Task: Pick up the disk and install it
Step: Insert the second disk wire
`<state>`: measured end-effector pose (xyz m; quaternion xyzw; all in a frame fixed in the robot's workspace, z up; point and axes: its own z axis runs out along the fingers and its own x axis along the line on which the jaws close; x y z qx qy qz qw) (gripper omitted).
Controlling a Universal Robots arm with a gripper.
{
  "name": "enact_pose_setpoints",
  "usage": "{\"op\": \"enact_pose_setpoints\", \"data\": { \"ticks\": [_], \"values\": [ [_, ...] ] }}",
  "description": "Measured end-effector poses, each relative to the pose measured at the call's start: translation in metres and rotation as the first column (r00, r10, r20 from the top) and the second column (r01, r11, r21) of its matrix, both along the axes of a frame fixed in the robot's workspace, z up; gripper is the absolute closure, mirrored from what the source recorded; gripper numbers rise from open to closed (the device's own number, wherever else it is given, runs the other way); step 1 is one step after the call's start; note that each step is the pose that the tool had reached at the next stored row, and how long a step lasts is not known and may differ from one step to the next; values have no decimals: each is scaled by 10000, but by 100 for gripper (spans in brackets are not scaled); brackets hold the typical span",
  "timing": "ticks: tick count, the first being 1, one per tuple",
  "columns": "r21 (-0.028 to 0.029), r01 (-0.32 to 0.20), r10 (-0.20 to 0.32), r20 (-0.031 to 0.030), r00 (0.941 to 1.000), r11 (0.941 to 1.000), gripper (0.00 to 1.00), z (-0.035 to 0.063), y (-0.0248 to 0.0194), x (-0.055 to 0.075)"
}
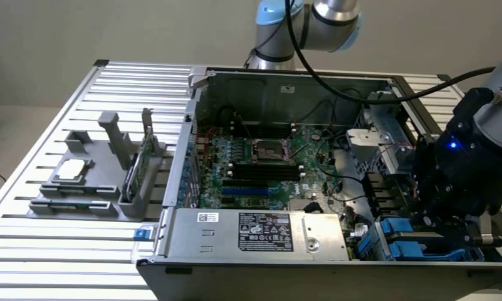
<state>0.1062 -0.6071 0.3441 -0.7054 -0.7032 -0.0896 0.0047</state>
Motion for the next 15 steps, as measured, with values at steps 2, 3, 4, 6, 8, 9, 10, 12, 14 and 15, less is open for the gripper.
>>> {"op": "enact_pose_setpoints", "data": {
  "ticks": [2, 3, 4, 6, 8, 9, 10, 12, 14, 15],
  "values": [
    [7, -40, 40, 0, 10000, 10000, 76, 7, 1, -35],
    [8, -60, 60, 1, 10000, 10000, 76, 12, 1, -51],
    [8, -73, 73, 1, 10000, 10000, 76, 20, 0, -65],
    [13, -82, 82, 1, 10000, 10000, 76, 51, 0, -84],
    [19, -83, 83, 1, 10000, 10000, 76, 63, 0, -90],
    [34, -87, 87, 1, 10000, 10000, 76, 64, -2, -90],
    [43, -87, 87, 1, 10000, 10000, 76, 65, -1, -90],
    [44, -85, 85, 1, 10000, 10000, 76, 65, -1, -91],
    [44, -84, 84, 1, 10000, 10000, 76, 65, -2, -90],
    [44, -83, 83, 1, 10000, 10000, 76, 65, -2, -90]
  ]
}}
